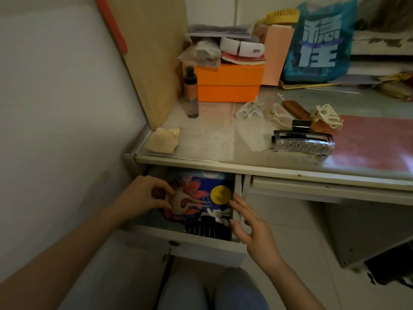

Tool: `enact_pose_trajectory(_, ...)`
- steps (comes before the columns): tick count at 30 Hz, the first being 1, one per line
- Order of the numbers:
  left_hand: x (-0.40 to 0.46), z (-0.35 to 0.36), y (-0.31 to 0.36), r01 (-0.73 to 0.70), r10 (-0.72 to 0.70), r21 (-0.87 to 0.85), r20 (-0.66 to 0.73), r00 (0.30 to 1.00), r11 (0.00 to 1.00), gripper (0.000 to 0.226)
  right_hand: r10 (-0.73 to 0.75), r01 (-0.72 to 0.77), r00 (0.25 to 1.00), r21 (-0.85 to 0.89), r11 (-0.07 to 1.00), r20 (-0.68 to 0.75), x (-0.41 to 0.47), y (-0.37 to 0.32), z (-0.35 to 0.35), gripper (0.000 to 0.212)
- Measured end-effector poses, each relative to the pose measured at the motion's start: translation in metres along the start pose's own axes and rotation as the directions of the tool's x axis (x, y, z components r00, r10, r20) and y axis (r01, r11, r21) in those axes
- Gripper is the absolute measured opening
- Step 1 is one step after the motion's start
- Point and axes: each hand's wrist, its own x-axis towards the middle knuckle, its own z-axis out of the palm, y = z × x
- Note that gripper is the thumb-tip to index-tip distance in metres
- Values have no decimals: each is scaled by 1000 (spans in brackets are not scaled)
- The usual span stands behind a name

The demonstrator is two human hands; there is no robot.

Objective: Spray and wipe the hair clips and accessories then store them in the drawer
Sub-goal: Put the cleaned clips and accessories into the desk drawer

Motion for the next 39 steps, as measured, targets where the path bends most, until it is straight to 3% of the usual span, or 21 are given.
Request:
enact_pose_trajectory(5, 9, 18, -13, 21, -48, 251, 102, 994, 968, 32, 10, -10, 1000, 7, 1000, 8, 1, -3, 2, 45)
enact_pose_trajectory(12, 10, 33, -20, -25, -29, 237, 224, 974, 971, 24, 15, -15, 1000, 3, 1000, 6, 0, 0, 2, 43)
enact_pose_trajectory(18, 11, 28, -16, -29, -19, 214, 216, 976, 977, 28, 25, -25, 1000, 12, 1000, 10, 0, 2, 3, 44)
enact_pose_trajectory(26, 18, 20, 26, -205, 193, 216, 75, 978, 955, 37, 26, -26, 1000, 15, 1000, 14, 0, 1, 4, 44)
enact_pose_trajectory(33, 42, 25, 99, -440, 458, 201, -53, 887, 875, 29, 53, -53, 998, 1, 999, 28, 1, -1, 5, 44)
enact_pose_trajectory(39, 85, 43, 158, -515, 533, 217, -33, 845, 830, 42, 37, -36, 998, -33, 999, 43, 3, -3, 6, 47)
